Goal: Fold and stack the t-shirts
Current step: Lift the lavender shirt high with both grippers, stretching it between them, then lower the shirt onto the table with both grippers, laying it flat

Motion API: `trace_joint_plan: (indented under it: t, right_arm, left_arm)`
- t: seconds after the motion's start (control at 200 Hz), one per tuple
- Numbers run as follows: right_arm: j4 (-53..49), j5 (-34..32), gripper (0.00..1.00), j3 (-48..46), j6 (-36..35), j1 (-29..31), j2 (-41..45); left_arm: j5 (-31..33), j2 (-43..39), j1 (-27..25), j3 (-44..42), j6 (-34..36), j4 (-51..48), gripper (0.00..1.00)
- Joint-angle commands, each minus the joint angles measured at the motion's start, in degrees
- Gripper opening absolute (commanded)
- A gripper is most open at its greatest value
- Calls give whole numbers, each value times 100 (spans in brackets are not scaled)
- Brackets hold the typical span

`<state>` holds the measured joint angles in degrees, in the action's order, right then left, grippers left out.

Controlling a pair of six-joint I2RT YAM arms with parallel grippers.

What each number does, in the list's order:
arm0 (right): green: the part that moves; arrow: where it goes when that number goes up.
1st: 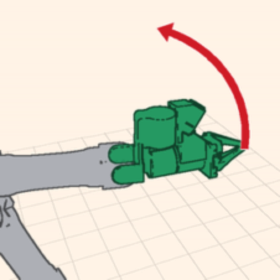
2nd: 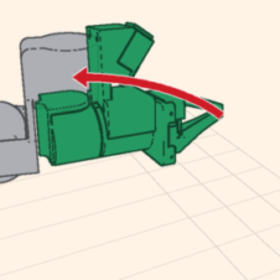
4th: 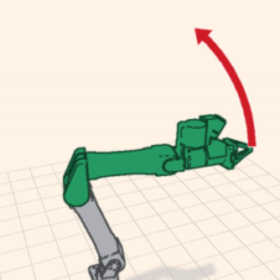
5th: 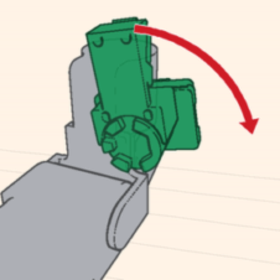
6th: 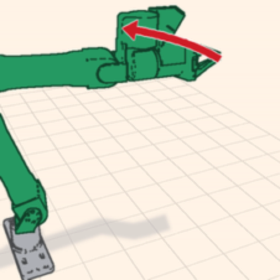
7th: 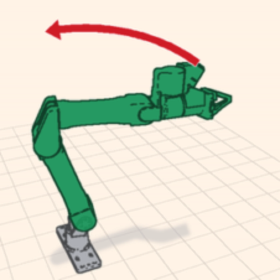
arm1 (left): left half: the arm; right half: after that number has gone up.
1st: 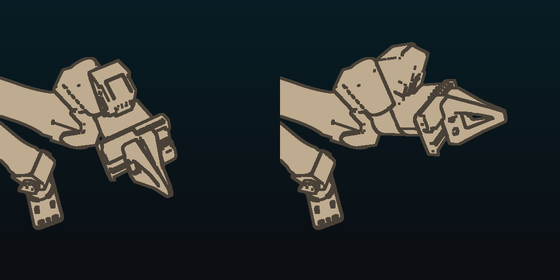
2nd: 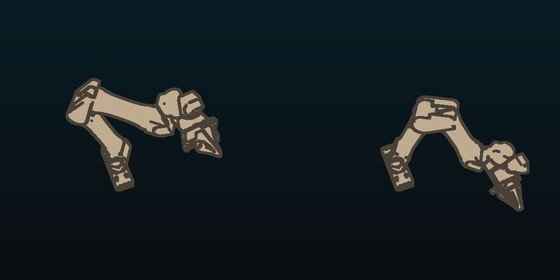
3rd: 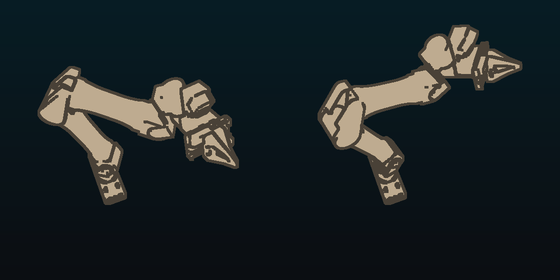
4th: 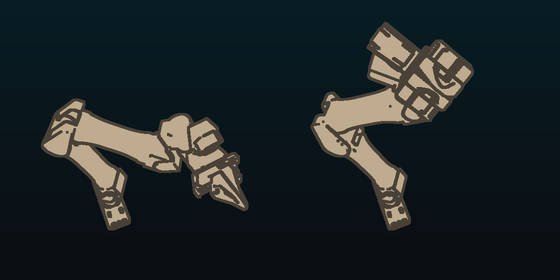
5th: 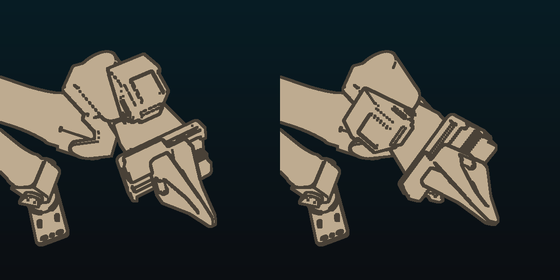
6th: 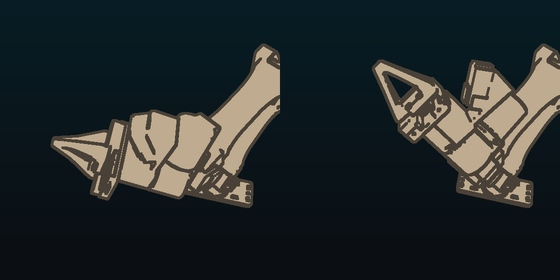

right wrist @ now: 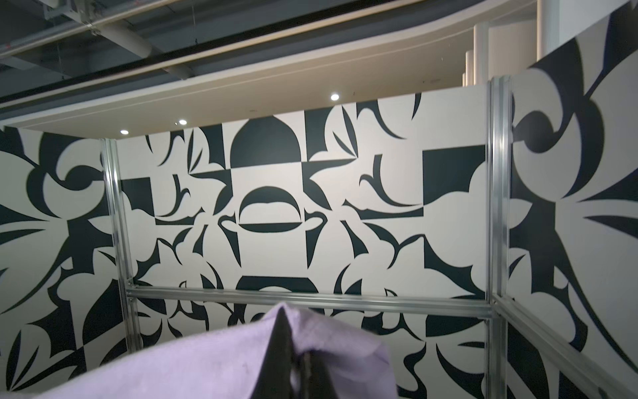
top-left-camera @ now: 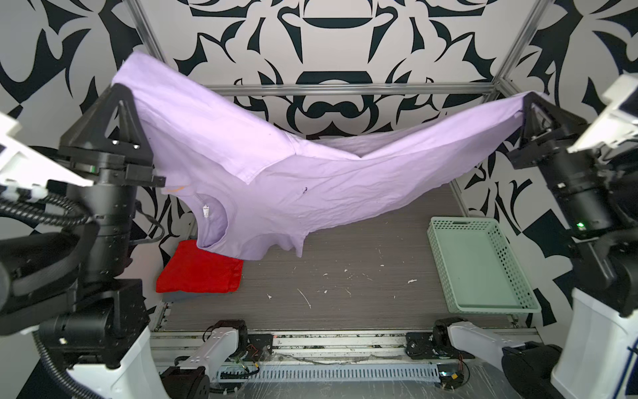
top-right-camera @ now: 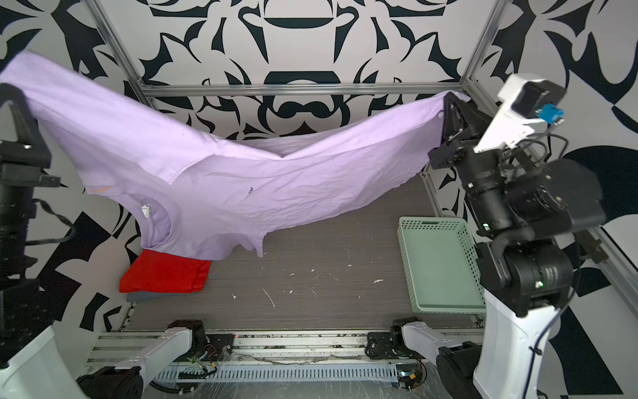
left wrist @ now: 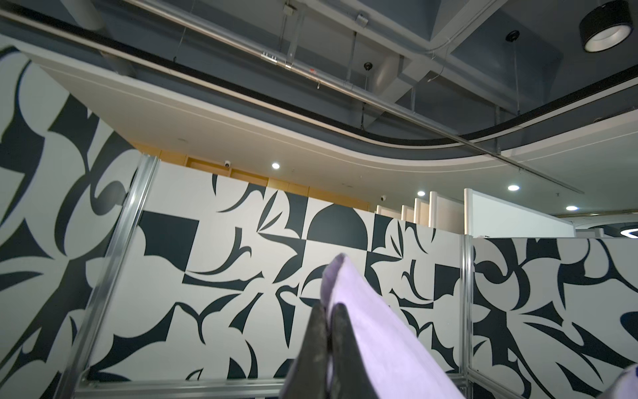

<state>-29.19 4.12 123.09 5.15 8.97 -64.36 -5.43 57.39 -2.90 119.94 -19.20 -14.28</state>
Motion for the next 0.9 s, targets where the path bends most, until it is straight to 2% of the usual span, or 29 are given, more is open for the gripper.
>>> trace_joint_plan:
  t: [0.0,0.21,0.42,0.58,0.76,0.895]
  right_arm:
    - [128,69,0,204,-212,-8,72]
    - [115,-5,0,-172,-115,-9,-110]
    - [96,-131,0,-579,20,-9,-723]
    - [429,-275,0,-1406,215,-13,-1039]
    - [1099,-496,0,-2721,558,-17,-1510]
    - [1608,-588,0,-3240,830,-32,-2435]
  left_arm:
    - [23,-155,26,57,176,369,0]
    - [209,-160,22,-434,156,500,0]
    - [411,314,22,-1054,226,498,0]
    - [389,711,26,-1736,179,810,0]
    - [336,1514,26,-2538,-48,1329,0]
    - [281,2722,30,-2789,-131,1686,0]
